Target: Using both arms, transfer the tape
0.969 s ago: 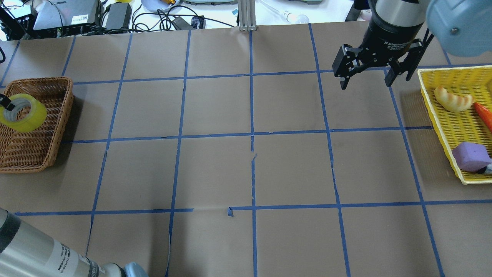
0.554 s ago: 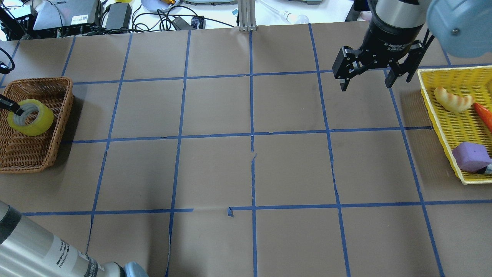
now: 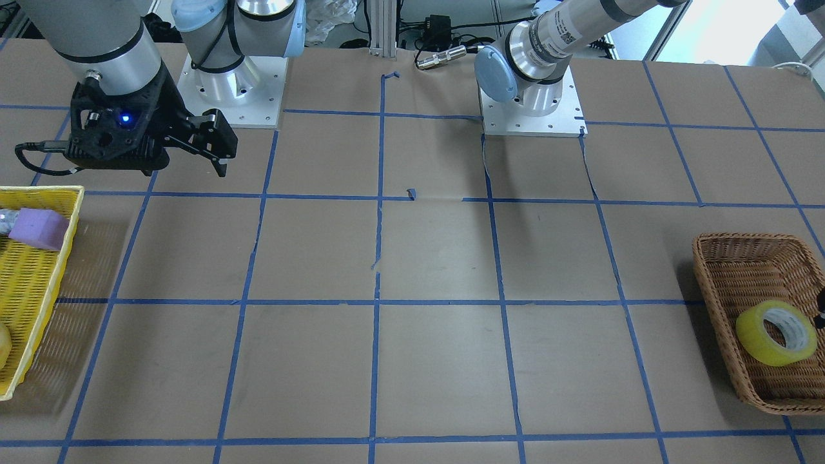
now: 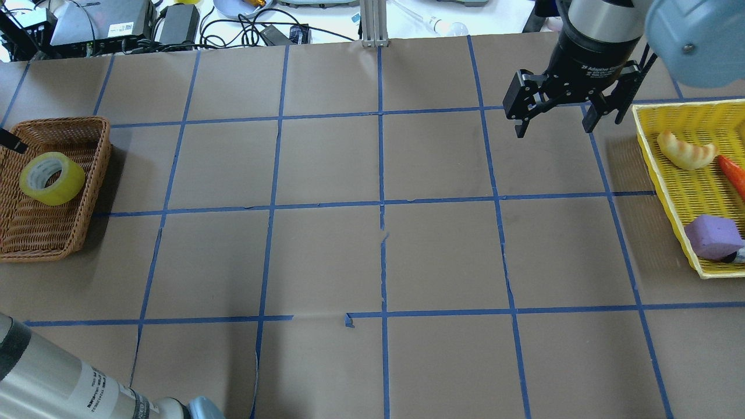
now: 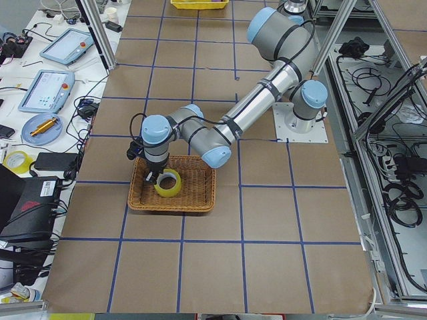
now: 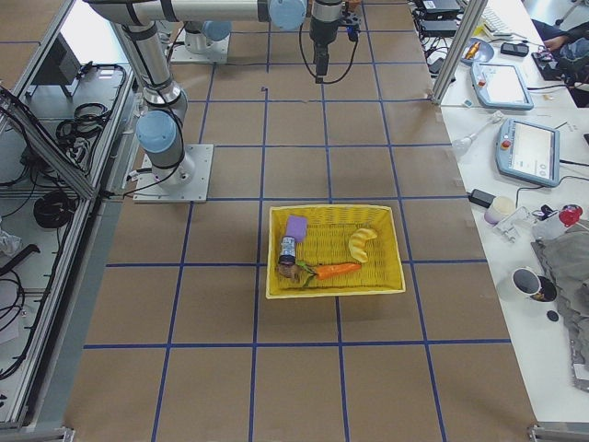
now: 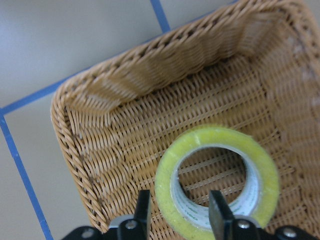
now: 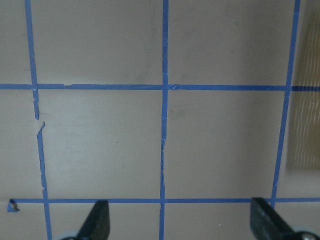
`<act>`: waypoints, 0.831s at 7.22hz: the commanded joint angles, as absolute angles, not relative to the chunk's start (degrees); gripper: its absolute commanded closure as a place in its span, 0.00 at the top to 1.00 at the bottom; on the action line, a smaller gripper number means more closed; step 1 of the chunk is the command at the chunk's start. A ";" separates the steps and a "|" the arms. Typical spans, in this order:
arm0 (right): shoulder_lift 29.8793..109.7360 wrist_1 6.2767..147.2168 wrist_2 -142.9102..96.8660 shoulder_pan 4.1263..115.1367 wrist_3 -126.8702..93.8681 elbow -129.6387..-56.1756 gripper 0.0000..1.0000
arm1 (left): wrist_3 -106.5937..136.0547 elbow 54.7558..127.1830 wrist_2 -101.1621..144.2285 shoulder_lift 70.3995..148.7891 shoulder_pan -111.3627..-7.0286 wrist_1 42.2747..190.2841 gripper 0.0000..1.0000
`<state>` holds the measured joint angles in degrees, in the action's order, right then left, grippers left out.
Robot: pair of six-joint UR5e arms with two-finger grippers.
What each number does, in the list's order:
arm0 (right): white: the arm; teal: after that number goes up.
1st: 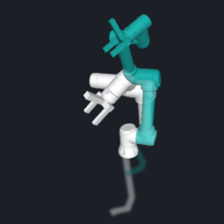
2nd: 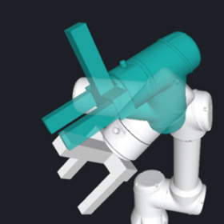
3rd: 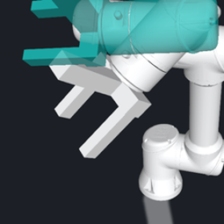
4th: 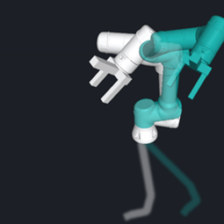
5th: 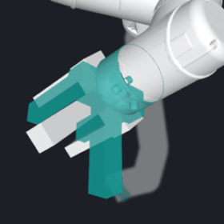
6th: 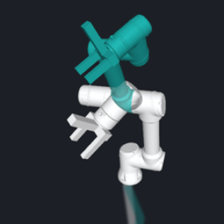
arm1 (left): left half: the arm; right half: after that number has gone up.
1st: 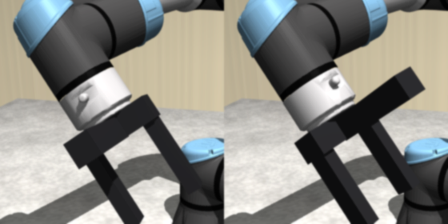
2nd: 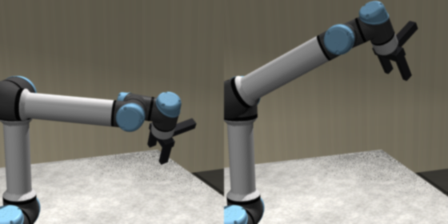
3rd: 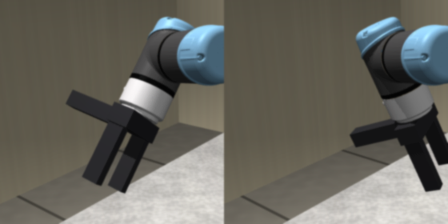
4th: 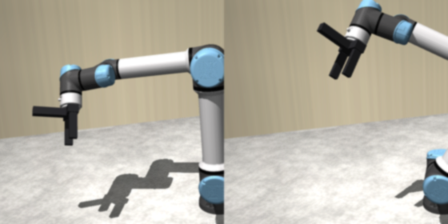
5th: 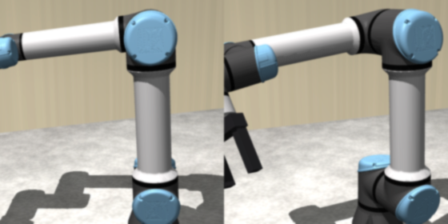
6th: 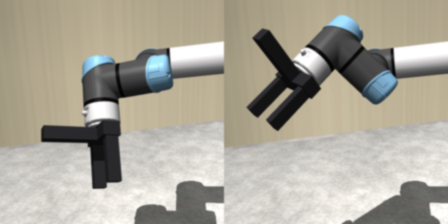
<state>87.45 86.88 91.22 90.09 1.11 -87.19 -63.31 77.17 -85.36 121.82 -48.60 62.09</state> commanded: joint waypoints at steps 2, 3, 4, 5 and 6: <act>87.19 86.75 91.14 90.00 1.14 -87.19 1.00 | -52.54 76.46 -85.16 114.12 -54.63 73.87 1.00; 87.36 86.75 91.23 90.09 1.06 -87.19 1.00 | -40.20 76.38 -88.47 109.30 -61.45 78.61 1.00; 87.45 86.66 91.32 90.00 1.05 -87.19 1.00 | -34.08 76.90 -93.81 105.07 -68.74 81.10 1.00; 87.45 86.66 91.23 90.00 1.05 -87.19 1.00 | -21.92 77.86 -95.26 101.38 -75.26 84.86 1.00; 87.45 86.66 91.23 90.00 1.05 -87.19 1.00 | -9.96 79.44 -95.19 97.86 -82.02 85.60 1.00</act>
<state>87.43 86.67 91.25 90.02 1.06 -87.19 -24.10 77.89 -94.03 102.41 -73.70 83.30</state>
